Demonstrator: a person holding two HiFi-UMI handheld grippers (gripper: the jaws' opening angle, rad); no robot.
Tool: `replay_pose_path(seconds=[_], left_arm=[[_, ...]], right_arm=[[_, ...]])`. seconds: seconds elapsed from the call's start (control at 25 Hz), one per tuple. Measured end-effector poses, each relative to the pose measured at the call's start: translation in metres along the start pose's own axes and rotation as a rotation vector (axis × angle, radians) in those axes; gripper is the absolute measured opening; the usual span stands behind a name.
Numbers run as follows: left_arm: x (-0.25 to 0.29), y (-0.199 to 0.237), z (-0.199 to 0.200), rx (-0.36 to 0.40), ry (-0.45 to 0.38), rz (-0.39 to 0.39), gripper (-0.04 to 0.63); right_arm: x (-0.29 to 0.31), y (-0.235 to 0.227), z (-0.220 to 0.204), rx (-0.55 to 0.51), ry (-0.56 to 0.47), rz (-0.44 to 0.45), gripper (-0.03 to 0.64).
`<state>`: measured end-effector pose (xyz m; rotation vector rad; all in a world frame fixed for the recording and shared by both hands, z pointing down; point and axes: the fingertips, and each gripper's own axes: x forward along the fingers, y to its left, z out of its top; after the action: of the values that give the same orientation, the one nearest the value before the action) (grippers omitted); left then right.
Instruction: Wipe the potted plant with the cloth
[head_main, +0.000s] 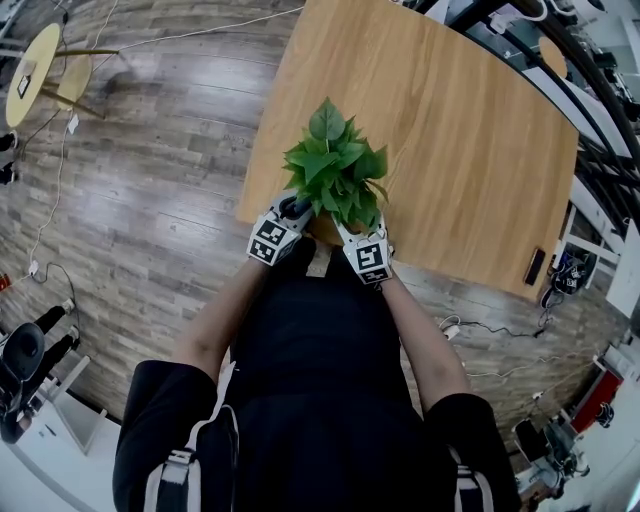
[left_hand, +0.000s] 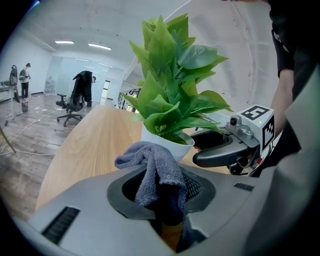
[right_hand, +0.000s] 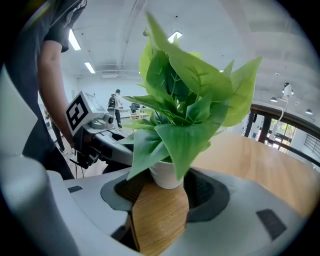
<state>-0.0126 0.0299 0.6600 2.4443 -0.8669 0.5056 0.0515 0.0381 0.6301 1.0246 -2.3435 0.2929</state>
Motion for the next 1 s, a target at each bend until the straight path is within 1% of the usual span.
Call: replay_pose_path(seconds=[0.12,0.2,0.32,0.44,0.52,0.56,0.8,1.0], left_arm=[[-0.001,0.007,0.002,0.013,0.006,-0.003,0.127],[-0.001,0.012,0.006,0.014,0.001,0.008,0.127],[-0.001,0.019,0.012,-0.015,-0.023,0.028,0.127],[-0.001,0.021,0.013,-0.032,-0.036,0.037,0.127],[0.001,0.02,0.015,-0.024,-0.037,0.037,0.126],[0.002,0.02,0.016,-0.019,-0.038,0.036,0.127],[0.0,0.015,0.016,-0.01,-0.05,0.039,0.127],[-0.001,0.007,0.012,0.026,-0.027,-0.002,0.126]], right_arm=[[-0.003,0.002,-0.001,-0.018,-0.009,0.011,0.232],[-0.005,-0.008,-0.003,-0.008,-0.014,-0.013,0.232],[-0.005,-0.024,-0.001,-0.014,-0.024,-0.033,0.234],[-0.002,-0.029,0.008,-0.105,-0.032,0.014,0.255],[0.0,-0.027,0.015,-0.16,-0.027,0.051,0.258],[0.001,-0.026,0.017,-0.169,-0.027,0.061,0.26],[0.001,-0.019,0.016,-0.119,-0.042,0.033,0.261],[0.006,-0.022,0.016,-0.129,-0.017,0.02,0.261]])
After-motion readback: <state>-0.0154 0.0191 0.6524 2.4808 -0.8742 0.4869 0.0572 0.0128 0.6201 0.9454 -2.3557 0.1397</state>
